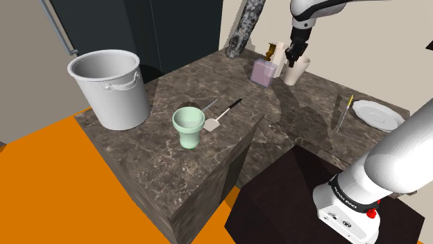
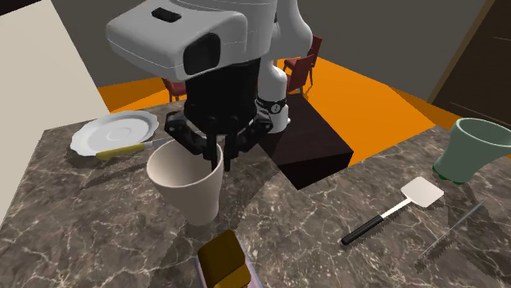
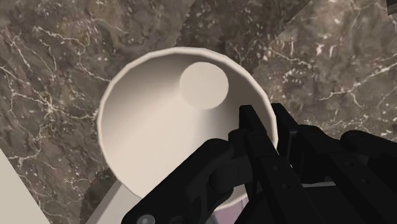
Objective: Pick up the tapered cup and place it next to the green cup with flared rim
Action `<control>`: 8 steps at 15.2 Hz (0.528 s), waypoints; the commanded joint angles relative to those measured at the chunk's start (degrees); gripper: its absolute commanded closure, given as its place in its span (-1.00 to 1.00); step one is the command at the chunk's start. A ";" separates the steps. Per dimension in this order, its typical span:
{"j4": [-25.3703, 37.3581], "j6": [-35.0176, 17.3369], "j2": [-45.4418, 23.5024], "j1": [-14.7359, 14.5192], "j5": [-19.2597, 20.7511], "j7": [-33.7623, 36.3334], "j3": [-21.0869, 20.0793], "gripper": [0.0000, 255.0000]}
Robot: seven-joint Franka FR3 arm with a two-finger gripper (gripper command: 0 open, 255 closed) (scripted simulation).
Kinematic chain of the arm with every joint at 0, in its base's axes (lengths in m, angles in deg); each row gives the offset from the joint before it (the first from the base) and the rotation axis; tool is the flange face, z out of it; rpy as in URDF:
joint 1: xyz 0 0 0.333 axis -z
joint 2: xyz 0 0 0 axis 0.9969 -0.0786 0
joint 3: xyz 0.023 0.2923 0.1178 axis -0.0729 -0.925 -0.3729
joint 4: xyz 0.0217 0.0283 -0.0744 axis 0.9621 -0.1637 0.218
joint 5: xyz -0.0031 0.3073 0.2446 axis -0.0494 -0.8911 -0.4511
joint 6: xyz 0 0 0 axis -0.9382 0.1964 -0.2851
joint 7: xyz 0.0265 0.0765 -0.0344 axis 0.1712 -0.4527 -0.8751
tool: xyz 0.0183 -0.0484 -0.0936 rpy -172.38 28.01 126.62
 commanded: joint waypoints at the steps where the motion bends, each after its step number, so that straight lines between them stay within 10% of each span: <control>1: 0.99 1.46 0.47 -0.05 0.07 -0.08 -0.04 1.00; 8: 5.28 6.69 1.47 -0.17 0.12 -0.53 -0.17 1.00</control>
